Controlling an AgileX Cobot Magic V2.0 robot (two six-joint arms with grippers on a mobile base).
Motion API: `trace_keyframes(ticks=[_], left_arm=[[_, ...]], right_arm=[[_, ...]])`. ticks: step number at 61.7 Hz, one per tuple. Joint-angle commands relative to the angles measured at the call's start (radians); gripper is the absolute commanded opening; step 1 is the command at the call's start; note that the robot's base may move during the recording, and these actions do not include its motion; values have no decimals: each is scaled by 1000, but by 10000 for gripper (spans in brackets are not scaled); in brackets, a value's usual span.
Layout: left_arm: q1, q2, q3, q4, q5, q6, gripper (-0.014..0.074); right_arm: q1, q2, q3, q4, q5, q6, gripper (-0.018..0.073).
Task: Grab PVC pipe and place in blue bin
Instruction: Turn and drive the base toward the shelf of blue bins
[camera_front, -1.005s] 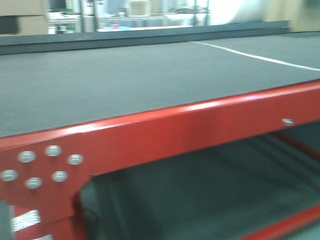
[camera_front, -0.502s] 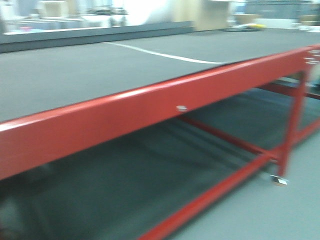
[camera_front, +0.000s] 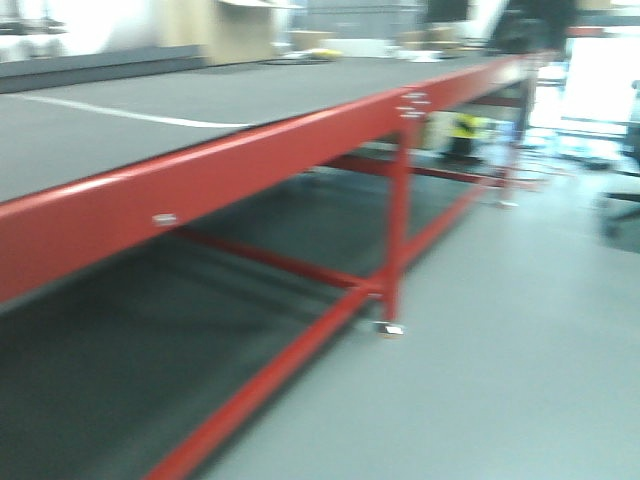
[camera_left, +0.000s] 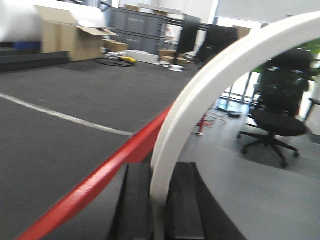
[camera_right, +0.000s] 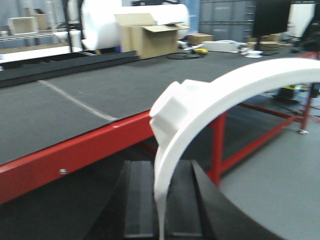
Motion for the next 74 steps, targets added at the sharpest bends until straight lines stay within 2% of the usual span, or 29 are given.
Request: trace_keyframes(ticks=[1, 74], left_arm=[[5, -5, -2, -2, -26, -3, -111], [5, -5, -2, -2, -26, -3, -111]], right_arm=[[1, -3, -8, 2, -30, 0, -169], [1, -3, -8, 2, -30, 0, -169]])
